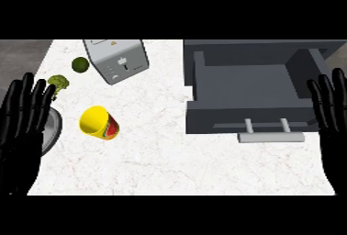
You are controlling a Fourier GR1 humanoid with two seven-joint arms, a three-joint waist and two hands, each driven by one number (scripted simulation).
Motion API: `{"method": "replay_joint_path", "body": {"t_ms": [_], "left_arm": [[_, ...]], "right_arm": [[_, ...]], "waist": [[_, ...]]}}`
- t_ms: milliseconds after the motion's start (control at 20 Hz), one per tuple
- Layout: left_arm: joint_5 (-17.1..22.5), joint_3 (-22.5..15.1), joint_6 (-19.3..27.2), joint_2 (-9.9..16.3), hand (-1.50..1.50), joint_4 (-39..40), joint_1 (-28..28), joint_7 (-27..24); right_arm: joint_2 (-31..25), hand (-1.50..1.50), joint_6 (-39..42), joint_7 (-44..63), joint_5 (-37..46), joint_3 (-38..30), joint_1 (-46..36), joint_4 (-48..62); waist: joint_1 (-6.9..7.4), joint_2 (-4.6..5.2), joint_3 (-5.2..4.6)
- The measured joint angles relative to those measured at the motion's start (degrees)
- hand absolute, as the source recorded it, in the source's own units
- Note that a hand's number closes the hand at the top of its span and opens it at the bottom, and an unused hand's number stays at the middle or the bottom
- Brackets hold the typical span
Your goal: Pick up the cup, place it into the drawer and close the drawer
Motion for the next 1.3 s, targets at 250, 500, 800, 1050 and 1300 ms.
{"method": "replay_joint_path", "body": {"t_ms": [250,500,800,1050,1300], "left_arm": [[12.04,-0.64,-13.33,5.13,-1.5,4.24,-3.2,-2.72],[27.7,-1.22,-27.03,10.47,-1.5,12.18,-4.09,-0.25],[43.31,3.77,-40.56,19.03,-1.5,30.56,-11.75,2.4],[39.62,5.98,-49.28,20.58,-1.5,48.88,-20.27,-0.63],[28.84,8.26,-53.13,20.35,-1.5,62.39,-24.85,-7.58]], "right_arm": [[0.63,-1.5,-0.31,0.02,-0.19,0.01,-0.27,0.49],[-0.42,-1.5,2.31,3.46,-1.23,2.45,-0.09,1.94],[-1.6,-1.5,4.17,6.18,-2.54,2.4,-1.88,4.52],[-1.83,-1.5,5.05,4.95,-3.32,0.44,-4.88,9.25],[-2.52,-1.5,5.65,6.59,-3.99,-0.93,-8.87,10.99]], "waist": [[-0.32,-0.58,-0.9],[-0.81,-0.26,-1.21],[-0.74,-0.53,-1.16],[-0.52,-0.7,-1.1],[-0.31,-0.79,-1.12]]}}
